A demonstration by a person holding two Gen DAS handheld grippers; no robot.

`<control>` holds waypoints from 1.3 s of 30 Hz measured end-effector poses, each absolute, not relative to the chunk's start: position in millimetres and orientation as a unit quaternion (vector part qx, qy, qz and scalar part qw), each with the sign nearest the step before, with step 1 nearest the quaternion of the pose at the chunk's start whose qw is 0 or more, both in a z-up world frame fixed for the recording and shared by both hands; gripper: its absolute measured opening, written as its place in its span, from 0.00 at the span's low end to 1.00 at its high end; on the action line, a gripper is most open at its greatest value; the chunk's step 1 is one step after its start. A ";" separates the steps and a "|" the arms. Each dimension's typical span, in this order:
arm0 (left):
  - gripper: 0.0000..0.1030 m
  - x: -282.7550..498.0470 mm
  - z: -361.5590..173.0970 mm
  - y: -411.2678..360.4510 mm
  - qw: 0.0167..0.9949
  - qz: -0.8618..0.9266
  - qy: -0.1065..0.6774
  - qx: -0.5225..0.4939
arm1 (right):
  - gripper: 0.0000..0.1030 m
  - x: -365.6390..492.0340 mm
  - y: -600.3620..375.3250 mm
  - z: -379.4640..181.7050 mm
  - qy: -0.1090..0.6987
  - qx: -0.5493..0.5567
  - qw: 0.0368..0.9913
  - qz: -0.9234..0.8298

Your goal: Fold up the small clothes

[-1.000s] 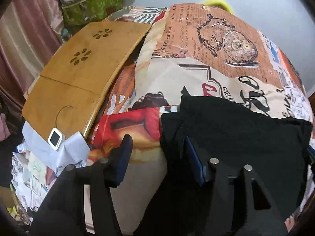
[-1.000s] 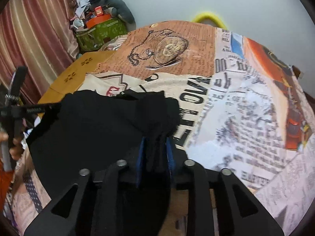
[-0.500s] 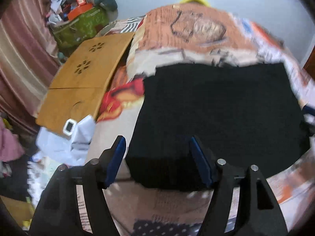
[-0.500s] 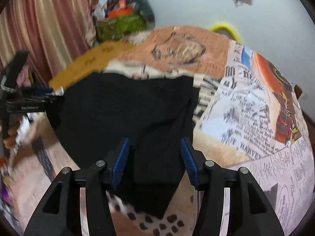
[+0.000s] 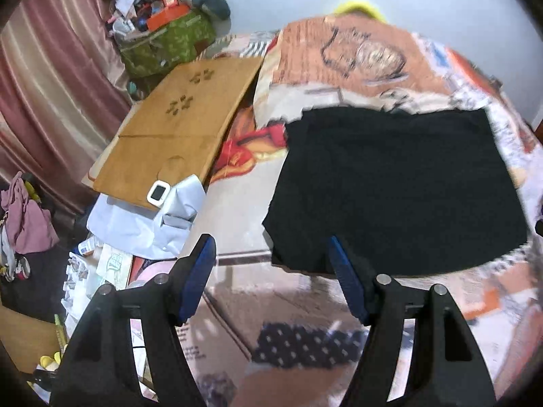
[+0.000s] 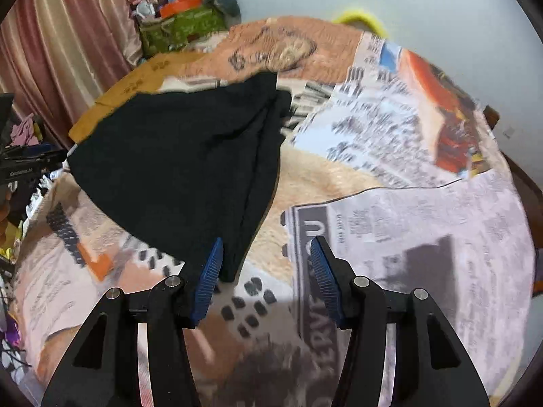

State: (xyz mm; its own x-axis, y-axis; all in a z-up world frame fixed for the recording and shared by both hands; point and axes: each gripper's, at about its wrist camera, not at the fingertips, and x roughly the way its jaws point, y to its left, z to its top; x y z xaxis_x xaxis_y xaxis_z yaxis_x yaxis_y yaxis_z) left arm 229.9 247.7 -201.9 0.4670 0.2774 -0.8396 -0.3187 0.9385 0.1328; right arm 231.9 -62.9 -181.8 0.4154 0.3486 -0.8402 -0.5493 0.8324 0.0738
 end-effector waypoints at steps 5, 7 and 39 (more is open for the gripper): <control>0.67 199.5 -137.9 216.8 0.896 0.147 0.418 -0.029 | 0.48 201.8 -69.8 -120.9 0.393 -0.096 0.869 0.285; 0.67 184.3 -108.4 201.0 0.914 0.133 0.382 -0.027 | 0.48 184.1 -70.3 -87.1 0.349 -0.088 0.885 0.296; 1.00 -11.4 34.7 86.2 0.992 0.097 0.081 -0.009 | 0.99 24.5 -84.8 38.3 0.083 0.007 0.947 0.310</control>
State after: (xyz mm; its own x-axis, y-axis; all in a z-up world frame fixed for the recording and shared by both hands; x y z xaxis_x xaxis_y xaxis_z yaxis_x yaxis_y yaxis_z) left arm -11.4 86.2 34.7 0.9680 0.1918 -0.1619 -0.1947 0.9809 -0.0024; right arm 24.5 -84.8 38.3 0.7942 0.5883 -0.1520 -0.5860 0.8077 0.0642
